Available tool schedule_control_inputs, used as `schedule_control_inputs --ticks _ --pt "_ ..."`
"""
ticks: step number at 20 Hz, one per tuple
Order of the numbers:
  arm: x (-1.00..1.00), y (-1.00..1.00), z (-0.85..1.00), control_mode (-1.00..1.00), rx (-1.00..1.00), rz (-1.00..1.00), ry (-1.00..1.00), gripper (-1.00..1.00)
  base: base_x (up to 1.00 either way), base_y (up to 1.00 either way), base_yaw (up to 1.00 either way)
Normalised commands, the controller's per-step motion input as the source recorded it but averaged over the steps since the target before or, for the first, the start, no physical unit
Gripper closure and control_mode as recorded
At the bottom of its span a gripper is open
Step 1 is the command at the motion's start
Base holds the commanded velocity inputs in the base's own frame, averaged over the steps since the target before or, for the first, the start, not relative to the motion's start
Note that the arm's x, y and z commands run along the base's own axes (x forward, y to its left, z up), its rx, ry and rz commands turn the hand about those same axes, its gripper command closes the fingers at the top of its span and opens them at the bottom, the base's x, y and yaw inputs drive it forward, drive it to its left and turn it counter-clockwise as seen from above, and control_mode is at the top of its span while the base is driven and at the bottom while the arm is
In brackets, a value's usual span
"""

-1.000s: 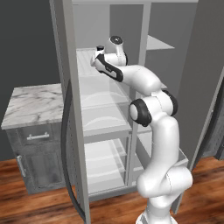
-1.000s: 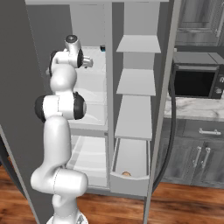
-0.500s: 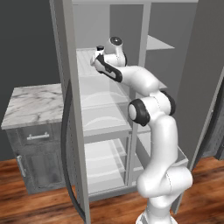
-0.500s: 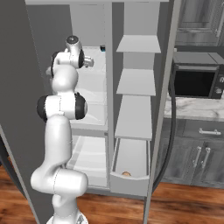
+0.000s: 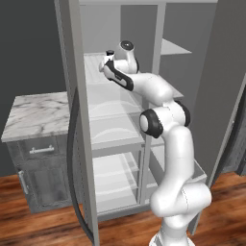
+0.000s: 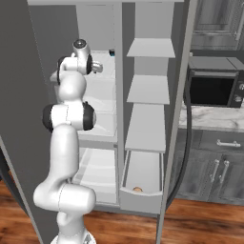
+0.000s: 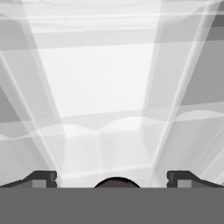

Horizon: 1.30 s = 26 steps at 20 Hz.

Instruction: Take the eggplant and peach from the fridge shelf and place them in the freezer drawer to begin freezing them.

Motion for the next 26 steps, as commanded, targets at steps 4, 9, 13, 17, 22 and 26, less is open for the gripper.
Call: schedule_control_inputs --ticks 4,9,13,17,22,26 --pt "0.19 0.04 0.00 -1.00 0.00 0.00 0.00 -1.00 0.00 0.00 0.00" --pt "0.17 0.04 0.00 -1.00 0.00 0.00 0.00 -1.00 0.00 0.00 0.00" --pt "0.18 0.02 0.00 -1.00 0.00 0.00 0.00 -1.00 0.00 0.00 0.00" --pt "0.29 0.08 0.00 -1.00 0.00 0.00 0.00 -1.00 0.00 0.00 0.00" --pt "0.16 0.01 0.00 -1.00 0.00 0.00 0.00 -1.00 0.00 0.00 0.00" --pt "0.00 0.00 0.00 -1.00 0.00 0.00 0.00 -1.00 0.00 0.00 0.00"
